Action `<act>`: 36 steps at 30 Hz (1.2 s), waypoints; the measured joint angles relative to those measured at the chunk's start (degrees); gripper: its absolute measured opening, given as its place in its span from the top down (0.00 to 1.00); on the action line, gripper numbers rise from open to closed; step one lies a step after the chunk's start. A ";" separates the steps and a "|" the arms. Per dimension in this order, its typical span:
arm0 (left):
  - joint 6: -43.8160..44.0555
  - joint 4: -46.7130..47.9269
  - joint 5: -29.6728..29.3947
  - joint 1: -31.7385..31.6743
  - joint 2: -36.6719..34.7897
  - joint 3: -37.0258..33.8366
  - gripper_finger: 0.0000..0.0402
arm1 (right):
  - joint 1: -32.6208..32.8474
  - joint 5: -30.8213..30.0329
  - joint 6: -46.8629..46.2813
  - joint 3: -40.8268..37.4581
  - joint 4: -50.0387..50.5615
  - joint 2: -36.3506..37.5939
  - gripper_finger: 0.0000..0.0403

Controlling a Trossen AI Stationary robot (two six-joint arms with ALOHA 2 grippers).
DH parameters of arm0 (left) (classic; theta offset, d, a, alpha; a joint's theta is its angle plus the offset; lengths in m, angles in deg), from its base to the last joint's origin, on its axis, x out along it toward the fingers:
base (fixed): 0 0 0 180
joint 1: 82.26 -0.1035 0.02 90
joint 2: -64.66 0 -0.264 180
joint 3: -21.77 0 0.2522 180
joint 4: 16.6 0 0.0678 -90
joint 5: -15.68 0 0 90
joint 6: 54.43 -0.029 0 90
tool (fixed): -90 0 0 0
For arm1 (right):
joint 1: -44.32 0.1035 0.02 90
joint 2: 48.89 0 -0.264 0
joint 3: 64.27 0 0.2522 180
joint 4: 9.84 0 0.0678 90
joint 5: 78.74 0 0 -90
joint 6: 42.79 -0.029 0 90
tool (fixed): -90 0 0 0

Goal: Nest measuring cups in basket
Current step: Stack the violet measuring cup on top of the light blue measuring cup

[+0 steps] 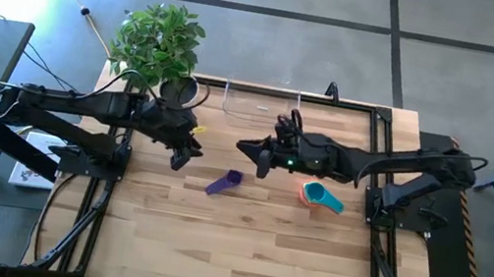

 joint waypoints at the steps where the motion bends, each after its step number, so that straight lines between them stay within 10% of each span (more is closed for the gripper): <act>1: -0.02 0.84 0.00 0.00 -0.08 0.00 0.71 | -0.22 0.04 0.11 0.00 -0.20 -0.21 0.83; 36: -1.09 3.92 -1.97 0.00 -0.15 -0.02 0.71 | -5.63 17.65 -22.55 0.02 14.22 -20.80 0.83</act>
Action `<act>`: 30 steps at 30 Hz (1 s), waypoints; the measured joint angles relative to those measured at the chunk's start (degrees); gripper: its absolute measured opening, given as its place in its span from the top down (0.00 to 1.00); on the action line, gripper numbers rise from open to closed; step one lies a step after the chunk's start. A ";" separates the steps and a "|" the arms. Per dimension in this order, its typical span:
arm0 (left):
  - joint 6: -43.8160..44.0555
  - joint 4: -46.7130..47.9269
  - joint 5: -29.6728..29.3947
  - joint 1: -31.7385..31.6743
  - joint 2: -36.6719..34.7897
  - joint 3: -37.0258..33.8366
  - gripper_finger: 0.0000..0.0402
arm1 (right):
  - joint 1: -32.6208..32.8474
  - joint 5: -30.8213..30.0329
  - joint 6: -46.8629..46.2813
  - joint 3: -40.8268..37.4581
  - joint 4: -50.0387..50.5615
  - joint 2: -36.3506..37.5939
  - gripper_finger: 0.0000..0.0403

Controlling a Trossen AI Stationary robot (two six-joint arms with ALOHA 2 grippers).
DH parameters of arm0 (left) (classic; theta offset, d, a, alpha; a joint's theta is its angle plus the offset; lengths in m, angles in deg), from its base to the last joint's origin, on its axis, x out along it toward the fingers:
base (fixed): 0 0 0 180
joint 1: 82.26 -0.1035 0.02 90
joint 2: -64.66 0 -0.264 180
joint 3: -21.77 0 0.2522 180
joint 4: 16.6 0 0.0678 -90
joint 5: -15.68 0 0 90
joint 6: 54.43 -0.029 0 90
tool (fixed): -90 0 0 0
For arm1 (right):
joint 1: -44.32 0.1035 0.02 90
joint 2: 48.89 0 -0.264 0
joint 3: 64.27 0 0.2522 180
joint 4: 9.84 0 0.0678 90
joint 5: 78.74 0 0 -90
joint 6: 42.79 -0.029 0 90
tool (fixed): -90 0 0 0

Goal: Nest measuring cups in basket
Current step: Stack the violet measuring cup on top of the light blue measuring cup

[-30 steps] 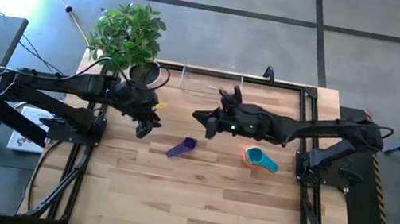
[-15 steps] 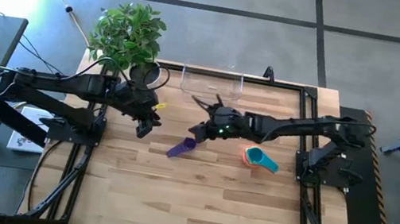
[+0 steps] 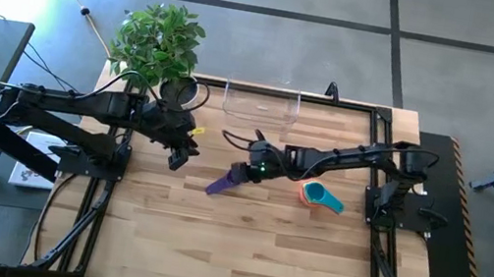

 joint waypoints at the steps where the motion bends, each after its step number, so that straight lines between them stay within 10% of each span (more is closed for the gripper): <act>1: 0.00 0.02 0.00 0.00 0.00 -0.01 0.71 | 0.00 0.29 0.71 0.00 0.11 -0.02 0.83; 30: 0.15 -0.24 -1.07 0.00 0.02 0.01 0.71 | -1.60 5.31 -0.07 6.49 11.69 0.88 0.83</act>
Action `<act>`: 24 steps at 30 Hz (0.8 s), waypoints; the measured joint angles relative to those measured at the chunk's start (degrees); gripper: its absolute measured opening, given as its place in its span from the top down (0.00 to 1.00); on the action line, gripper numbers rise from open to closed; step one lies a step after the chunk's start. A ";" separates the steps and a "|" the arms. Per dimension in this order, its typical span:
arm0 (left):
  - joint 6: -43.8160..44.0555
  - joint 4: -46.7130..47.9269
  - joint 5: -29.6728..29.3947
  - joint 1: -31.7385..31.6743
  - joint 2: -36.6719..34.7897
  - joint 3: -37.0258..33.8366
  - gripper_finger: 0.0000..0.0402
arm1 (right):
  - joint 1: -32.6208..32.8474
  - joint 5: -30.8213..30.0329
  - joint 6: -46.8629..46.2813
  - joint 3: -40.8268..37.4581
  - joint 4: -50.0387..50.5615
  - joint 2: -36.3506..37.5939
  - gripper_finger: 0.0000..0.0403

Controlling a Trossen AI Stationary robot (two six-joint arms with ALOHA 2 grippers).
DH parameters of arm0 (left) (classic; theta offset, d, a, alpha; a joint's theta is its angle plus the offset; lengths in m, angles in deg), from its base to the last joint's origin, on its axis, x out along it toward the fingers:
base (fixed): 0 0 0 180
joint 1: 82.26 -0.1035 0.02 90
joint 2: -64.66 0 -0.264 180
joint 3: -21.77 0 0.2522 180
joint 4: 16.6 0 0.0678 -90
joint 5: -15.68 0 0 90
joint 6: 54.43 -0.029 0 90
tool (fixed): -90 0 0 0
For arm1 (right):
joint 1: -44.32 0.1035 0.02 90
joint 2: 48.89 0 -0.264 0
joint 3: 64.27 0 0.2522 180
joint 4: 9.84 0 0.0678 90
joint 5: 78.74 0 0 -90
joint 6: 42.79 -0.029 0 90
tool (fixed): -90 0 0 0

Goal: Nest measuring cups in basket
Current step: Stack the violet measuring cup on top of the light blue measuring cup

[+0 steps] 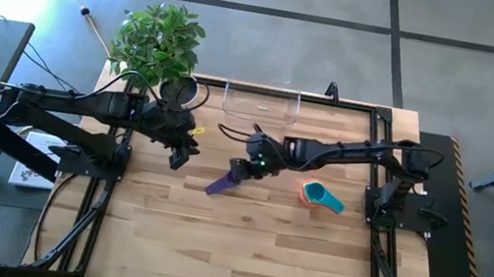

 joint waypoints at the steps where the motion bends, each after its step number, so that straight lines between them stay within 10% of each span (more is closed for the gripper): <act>1: -0.02 -0.04 0.00 0.02 -0.01 0.00 0.71 | 0.00 -0.46 1.67 1.57 2.05 0.01 0.83; 11: -0.05 0.02 0.00 0.01 0.00 0.01 0.71 | -0.13 -13.29 17.85 18.62 30.39 0.11 0.84; 24: -0.14 0.02 0.00 0.00 0.00 -0.01 0.71 | -2.13 -8.55 24.49 17.09 30.62 0.11 0.74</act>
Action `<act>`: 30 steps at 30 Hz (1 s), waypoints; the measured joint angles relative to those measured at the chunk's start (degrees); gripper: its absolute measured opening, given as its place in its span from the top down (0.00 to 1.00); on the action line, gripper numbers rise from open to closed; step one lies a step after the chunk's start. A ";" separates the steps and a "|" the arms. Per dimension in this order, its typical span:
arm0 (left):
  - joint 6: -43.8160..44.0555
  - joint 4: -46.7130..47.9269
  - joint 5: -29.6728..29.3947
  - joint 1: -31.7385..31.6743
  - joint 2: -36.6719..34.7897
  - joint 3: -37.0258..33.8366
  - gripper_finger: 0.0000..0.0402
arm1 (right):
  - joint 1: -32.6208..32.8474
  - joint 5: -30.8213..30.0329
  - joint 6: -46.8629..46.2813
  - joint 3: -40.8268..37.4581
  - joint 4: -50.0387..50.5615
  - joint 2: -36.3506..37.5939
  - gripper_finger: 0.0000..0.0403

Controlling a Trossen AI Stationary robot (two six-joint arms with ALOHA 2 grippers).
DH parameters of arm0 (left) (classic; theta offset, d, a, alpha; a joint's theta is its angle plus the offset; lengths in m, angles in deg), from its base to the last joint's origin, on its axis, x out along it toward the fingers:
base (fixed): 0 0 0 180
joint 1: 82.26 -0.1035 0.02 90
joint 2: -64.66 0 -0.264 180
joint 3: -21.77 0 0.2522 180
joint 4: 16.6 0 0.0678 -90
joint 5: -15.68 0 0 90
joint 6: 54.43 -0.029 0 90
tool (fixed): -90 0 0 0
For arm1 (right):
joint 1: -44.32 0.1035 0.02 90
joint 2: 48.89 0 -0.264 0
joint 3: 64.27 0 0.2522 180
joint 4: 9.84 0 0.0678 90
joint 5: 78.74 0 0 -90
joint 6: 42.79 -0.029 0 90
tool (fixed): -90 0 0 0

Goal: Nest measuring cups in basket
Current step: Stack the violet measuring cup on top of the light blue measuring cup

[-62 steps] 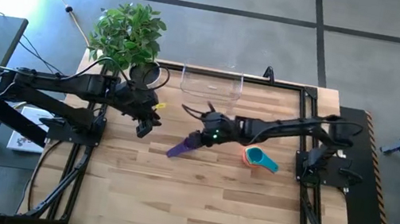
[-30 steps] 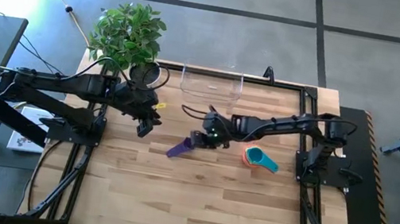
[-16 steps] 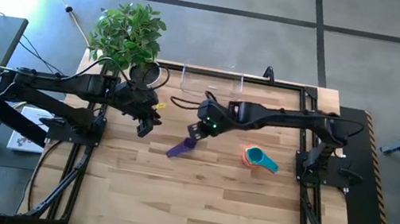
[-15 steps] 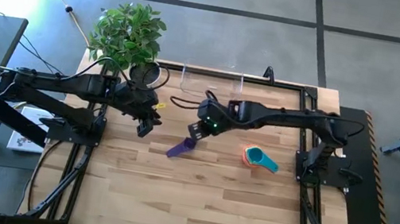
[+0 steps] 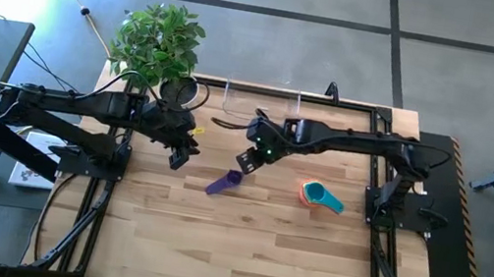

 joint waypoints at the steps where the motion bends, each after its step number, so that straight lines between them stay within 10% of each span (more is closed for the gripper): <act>1: -0.13 -0.02 0.00 0.00 0.00 0.01 0.71 | -0.24 0.22 -0.26 -0.56 0.07 0.00 0.72; 30: -0.40 -0.05 -1.51 0.01 -0.02 0.01 0.71 | 3.87 -2.39 -29.62 -1.68 -3.20 -10.58 0.59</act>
